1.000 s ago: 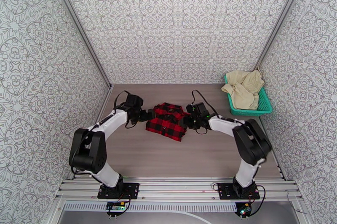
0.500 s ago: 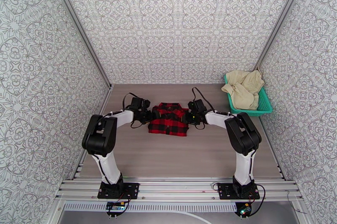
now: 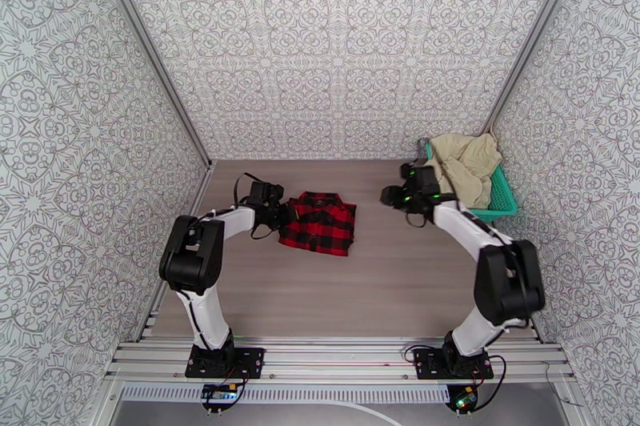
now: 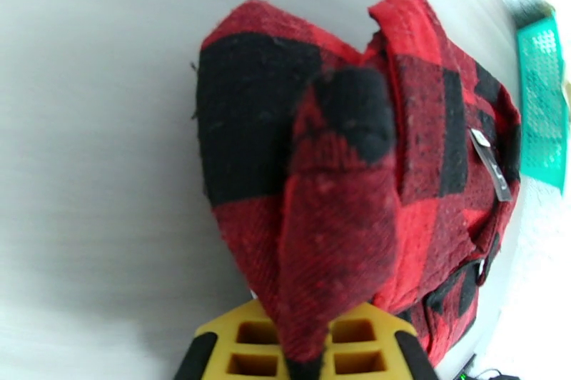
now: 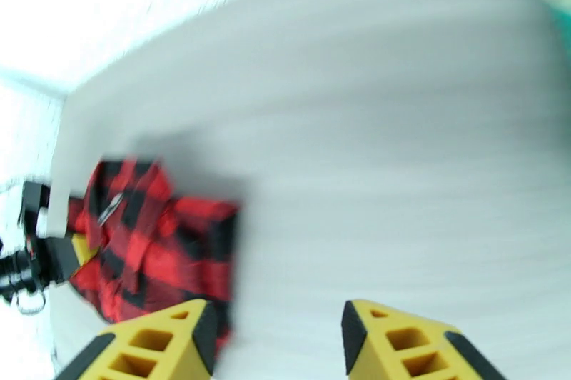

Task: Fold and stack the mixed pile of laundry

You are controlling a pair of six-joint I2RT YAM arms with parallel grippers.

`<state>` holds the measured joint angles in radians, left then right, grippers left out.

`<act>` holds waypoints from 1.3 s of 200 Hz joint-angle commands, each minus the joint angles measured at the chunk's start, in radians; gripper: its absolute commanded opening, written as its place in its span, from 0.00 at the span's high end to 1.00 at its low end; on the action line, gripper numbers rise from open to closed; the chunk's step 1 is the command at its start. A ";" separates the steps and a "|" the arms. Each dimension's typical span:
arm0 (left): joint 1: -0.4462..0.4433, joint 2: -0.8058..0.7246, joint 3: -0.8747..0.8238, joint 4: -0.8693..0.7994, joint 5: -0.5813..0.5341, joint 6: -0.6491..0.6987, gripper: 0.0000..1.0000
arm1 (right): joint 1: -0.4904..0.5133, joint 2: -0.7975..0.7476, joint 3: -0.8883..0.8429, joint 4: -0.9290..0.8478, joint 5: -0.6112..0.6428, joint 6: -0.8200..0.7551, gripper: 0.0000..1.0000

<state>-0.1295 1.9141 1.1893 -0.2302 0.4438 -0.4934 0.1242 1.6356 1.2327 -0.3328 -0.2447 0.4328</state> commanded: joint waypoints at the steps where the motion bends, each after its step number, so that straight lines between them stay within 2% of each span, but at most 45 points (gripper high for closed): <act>1: 0.063 -0.010 0.122 -0.162 -0.181 0.132 1.00 | -0.067 -0.018 0.048 -0.076 0.068 -0.047 0.47; 41: 0.178 0.092 0.349 -0.331 -0.417 0.343 1.00 | -0.139 0.004 0.139 -0.086 0.112 -0.067 0.48; 97: 0.372 0.409 0.823 -0.503 -0.494 0.471 1.00 | -0.246 0.156 0.372 -0.133 0.190 -0.112 0.47; 117: 0.423 0.537 1.040 -0.596 -0.523 0.516 1.00 | -0.284 0.226 0.449 -0.152 0.204 -0.147 0.36; 141: 0.472 0.638 1.192 -0.639 -0.535 0.532 1.00 | -0.333 0.318 0.535 -0.229 0.256 -0.190 0.27; 166: 0.504 0.683 1.270 -0.637 -0.559 0.549 1.00 | -0.405 0.405 0.606 -0.275 0.282 -0.184 0.23; 190: 0.493 0.701 1.304 -0.611 -0.576 0.572 1.00 | -0.459 0.495 0.676 -0.267 0.264 -0.163 0.16; 195: 0.486 0.704 1.314 -0.611 -0.587 0.575 0.92 | -0.468 0.513 0.685 -0.253 0.241 -0.160 0.13; 206: 0.471 0.701 1.329 -0.608 -0.609 0.579 0.44 | -0.486 0.555 0.705 -0.235 0.198 -0.127 0.07; 212: 0.462 0.694 1.330 -0.604 -0.617 0.580 0.31 | -0.493 0.583 0.729 -0.236 0.166 -0.109 0.05; 236: 0.430 0.639 1.330 -0.595 -0.621 0.572 0.01 | -0.497 0.694 0.839 -0.276 0.101 -0.052 0.01; 260: 0.388 0.550 1.325 -0.605 -0.603 0.561 0.01 | -0.496 0.790 0.919 -0.290 0.075 0.000 0.01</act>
<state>0.3073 2.5916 2.4928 -0.8295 -0.1593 0.0605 -0.3847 2.3413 2.0617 -0.5766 -0.0971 0.3557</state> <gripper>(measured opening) 0.989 0.990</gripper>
